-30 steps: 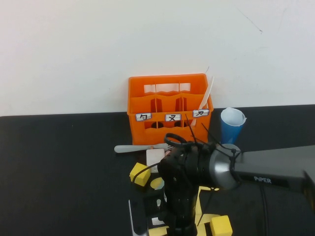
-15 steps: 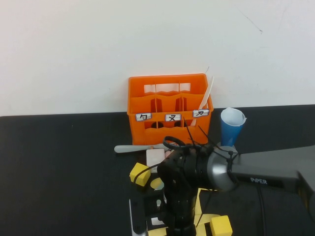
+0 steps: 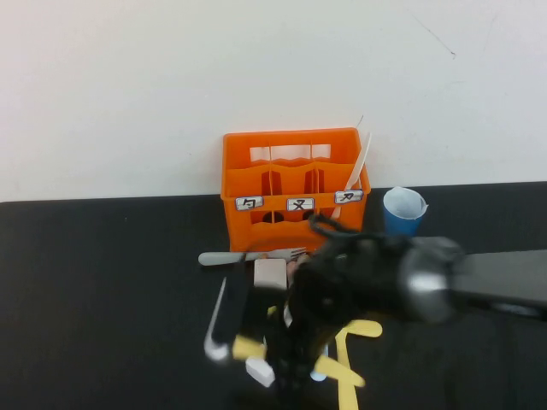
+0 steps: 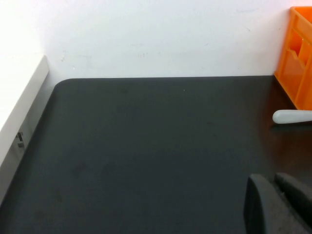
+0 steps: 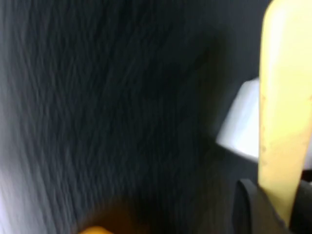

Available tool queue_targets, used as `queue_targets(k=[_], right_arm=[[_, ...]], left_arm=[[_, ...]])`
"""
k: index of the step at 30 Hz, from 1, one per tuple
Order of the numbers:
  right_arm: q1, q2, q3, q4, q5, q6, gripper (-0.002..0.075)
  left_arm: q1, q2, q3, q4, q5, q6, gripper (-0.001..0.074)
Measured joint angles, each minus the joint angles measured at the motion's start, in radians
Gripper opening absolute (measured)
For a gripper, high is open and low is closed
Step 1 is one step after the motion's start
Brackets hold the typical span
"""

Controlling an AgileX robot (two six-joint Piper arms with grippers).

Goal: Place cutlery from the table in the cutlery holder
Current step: Place the knife on the box

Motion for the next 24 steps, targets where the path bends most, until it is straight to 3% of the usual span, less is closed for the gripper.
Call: queue_targets(k=[8, 16, 20, 24], right_arm=[[0.0, -0.259, 0.308, 0.25, -0.645, 0.118, 0.0124], [0.0, -0.281, 0.372, 0.572, -1.193, 0.065, 0.0124], [-0.026, -0.281, 0.374, 0.6, -1.482, 0.054, 0.0124], [-0.1, -0.281, 0.374, 0.548, -1.567, 0.081, 0.0124]], left_arm=[[0.0, 0.0, 0.0, 0.0, 0.0, -0.002, -0.0001], [0.0, 0.0, 0.0, 0.0, 0.0, -0.002, -0.0001], [0.0, 0.0, 0.0, 0.0, 0.0, -0.002, -0.0001], [0.0, 0.0, 0.0, 0.0, 0.0, -0.002, -0.0001]])
